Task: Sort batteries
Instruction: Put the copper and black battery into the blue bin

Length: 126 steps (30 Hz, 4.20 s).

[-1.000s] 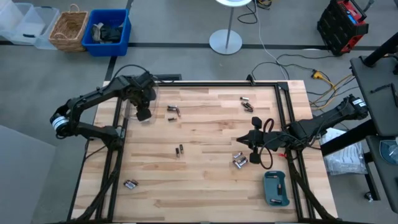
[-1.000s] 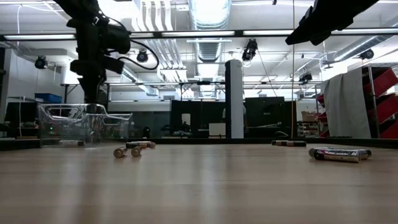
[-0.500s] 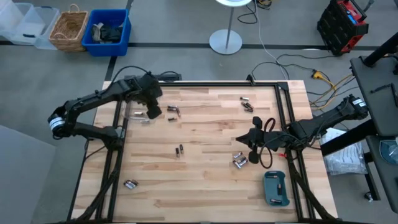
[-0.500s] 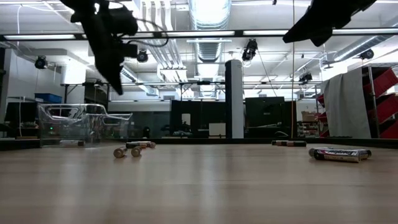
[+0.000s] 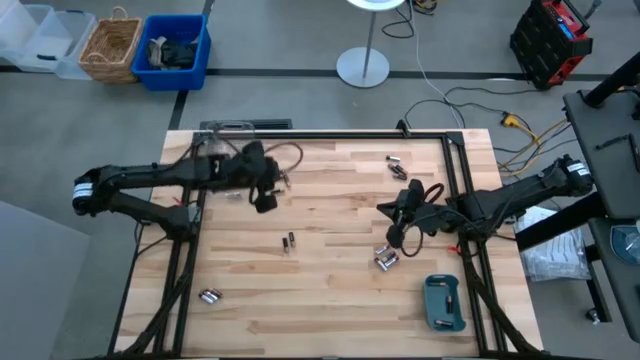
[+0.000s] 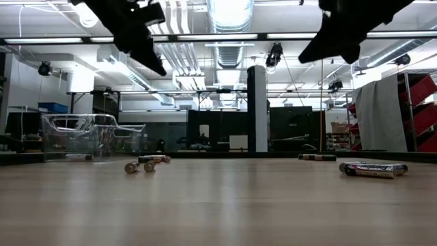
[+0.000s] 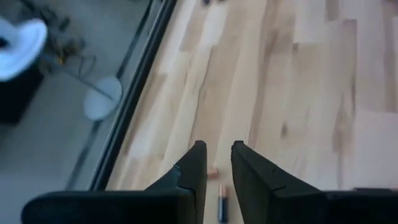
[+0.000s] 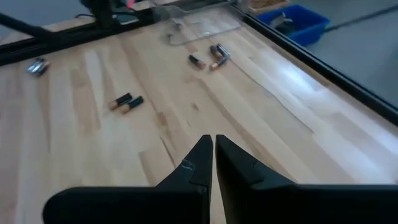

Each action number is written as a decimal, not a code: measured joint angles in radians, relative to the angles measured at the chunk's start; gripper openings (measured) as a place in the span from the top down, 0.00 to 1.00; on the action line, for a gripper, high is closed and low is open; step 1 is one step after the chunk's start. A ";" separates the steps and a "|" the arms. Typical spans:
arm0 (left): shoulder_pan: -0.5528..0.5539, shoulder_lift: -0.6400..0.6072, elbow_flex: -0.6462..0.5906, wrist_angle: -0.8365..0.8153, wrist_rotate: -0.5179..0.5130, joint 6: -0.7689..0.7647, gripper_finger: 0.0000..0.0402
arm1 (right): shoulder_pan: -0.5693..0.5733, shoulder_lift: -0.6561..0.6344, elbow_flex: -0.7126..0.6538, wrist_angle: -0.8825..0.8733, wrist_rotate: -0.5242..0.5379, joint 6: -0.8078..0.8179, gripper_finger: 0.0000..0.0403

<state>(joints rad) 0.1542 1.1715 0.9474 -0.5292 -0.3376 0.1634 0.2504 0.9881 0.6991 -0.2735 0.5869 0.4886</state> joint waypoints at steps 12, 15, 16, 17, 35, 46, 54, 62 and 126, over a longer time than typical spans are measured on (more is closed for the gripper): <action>-0.142 -0.128 -0.245 0.382 -0.012 0.142 0.90 | -0.152 0.170 0.239 -0.289 -0.020 0.097 0.97; -0.140 -0.177 -0.251 0.407 -0.013 0.157 0.90 | -0.202 0.240 0.353 -0.471 -0.021 0.132 0.97; -0.140 -0.194 -0.246 0.406 -0.013 0.159 0.90 | -0.219 0.266 0.387 -0.527 -0.021 0.134 0.97; -0.140 -0.211 -0.239 0.407 -0.014 0.160 0.90 | -0.236 0.290 0.420 -0.577 -0.021 0.131 0.97; -0.139 -0.486 -0.260 0.388 -0.021 0.198 0.90 | -0.642 0.439 0.527 -0.824 -0.382 -0.279 0.97; -0.139 -0.500 -0.261 0.387 -0.021 0.203 0.90 | -0.837 0.439 0.478 -0.817 -0.386 -0.244 0.97; -0.139 -0.469 -0.261 0.387 -0.021 0.236 0.90 | -0.867 0.439 0.354 -0.755 -0.388 -0.317 0.97; -0.139 -0.449 -0.261 0.398 -0.021 0.255 0.90 | -0.867 0.439 0.276 -0.611 -0.389 -0.376 0.97; -0.139 -0.437 -0.261 0.402 -0.020 0.297 0.90 | -0.916 0.439 0.080 -0.327 -0.507 -0.892 0.67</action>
<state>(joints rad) 0.0151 0.7345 0.6868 -0.1274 -0.3576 0.4603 -0.6658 1.4269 0.7792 -0.6001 0.0803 -0.4030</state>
